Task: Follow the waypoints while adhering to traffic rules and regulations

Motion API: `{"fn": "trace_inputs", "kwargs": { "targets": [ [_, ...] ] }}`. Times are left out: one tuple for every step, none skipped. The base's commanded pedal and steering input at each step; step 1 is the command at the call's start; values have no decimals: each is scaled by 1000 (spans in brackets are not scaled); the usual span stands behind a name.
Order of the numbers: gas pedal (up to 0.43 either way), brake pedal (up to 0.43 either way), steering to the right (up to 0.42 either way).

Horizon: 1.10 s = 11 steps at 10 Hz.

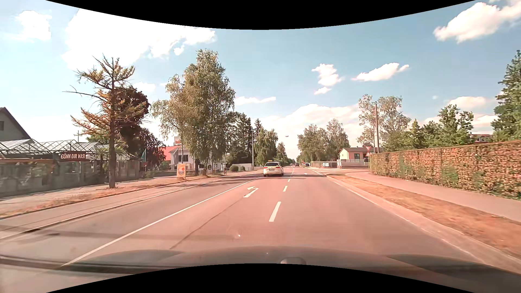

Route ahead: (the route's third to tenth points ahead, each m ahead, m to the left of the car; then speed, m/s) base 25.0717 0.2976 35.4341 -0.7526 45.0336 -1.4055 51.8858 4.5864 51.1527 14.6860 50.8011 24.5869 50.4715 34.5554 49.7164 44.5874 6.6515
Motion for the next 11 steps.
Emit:
{"fn": "trace_inputs", "kwargs": {
  "targets": [
    [20, 0, -6],
    [20, 0, -6],
    [20, 0, -5],
    [20, 0, -2],
    [20, 0, -1],
    [20, 0, 0],
    [20, 0, 2],
    [20, 0, 4],
    [20, 0, 5],
    [20, 0, 6],
    [20, 0, 7]
  ]
}}
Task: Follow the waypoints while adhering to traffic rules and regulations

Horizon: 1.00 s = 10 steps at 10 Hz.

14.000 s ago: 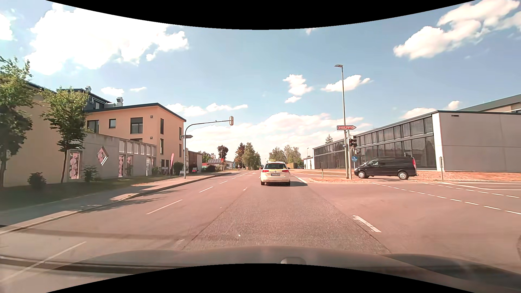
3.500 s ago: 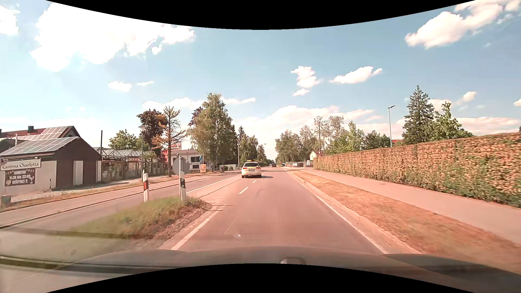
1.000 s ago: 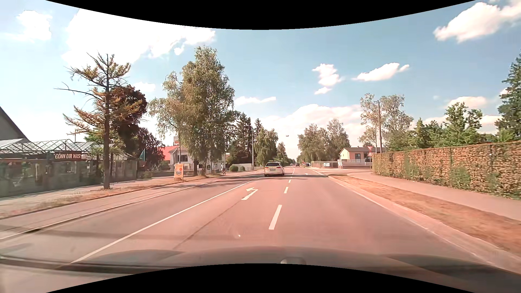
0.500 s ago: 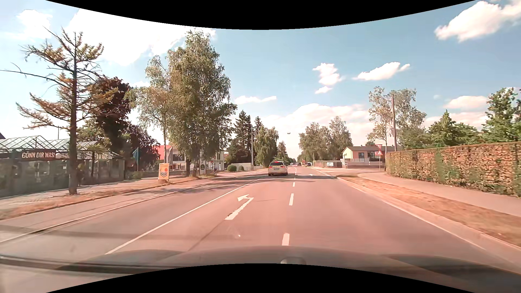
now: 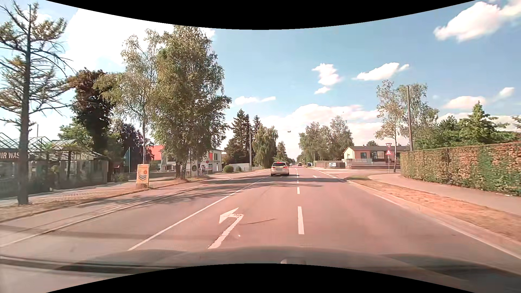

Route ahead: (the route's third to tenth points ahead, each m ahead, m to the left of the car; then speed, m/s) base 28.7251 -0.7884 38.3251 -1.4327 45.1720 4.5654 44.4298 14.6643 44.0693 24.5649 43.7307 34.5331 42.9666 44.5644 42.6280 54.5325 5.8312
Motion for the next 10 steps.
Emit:
{"fn": "trace_inputs", "kwargs": {
  "targets": [
    [20, 0, 8],
    [20, 0, 9],
    [20, 0, 10],
    [20, 0, 11],
    [20, 0, 12],
    [28, 0, 13],
    [59, 0, 13],
    [59, 0, 15],
    [47, 0, 15],
    [8, 0, 17]
  ]
}}
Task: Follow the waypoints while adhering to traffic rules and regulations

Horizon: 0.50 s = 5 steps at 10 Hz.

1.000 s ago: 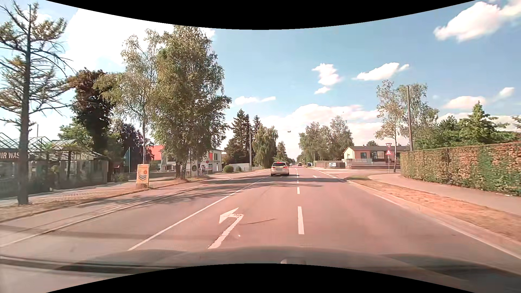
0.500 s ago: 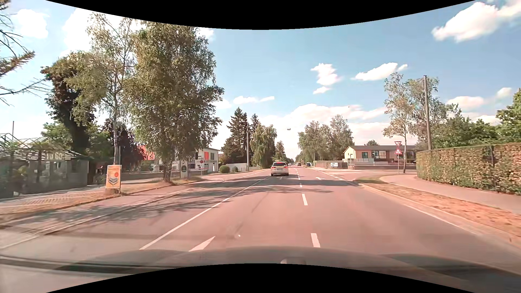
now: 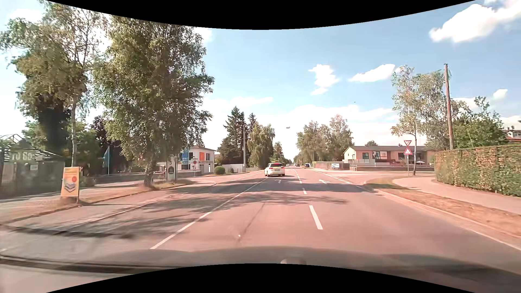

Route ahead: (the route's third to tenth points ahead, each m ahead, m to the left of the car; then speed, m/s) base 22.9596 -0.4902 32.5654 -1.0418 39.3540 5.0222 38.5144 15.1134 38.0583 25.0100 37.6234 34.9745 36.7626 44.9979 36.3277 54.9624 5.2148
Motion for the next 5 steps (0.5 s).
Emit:
{"fn": "trace_inputs", "kwargs": {
  "targets": [
    [0, 0, 18],
    [0, 0, 19],
    [0, 0, 19],
    [8, 0, 19],
    [8, 0, 19]
  ]
}}
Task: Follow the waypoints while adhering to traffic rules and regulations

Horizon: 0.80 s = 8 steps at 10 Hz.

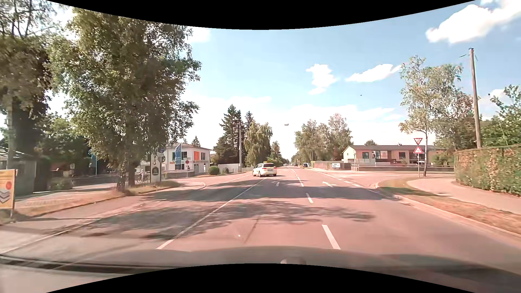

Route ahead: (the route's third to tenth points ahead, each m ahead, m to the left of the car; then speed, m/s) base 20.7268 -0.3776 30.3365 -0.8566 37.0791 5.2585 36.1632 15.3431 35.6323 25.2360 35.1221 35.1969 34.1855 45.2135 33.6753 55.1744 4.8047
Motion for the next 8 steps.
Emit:
{"fn": "trace_inputs", "kwargs": {
  "targets": [
    [0, 0, 20],
    [0, 0, 20],
    [0, 0, 20],
    [0, 0, 23],
    [0, 0, 24],
    [0, 0, 26],
    [0, 0, 26],
    [0, 0, 26]
  ]
}}
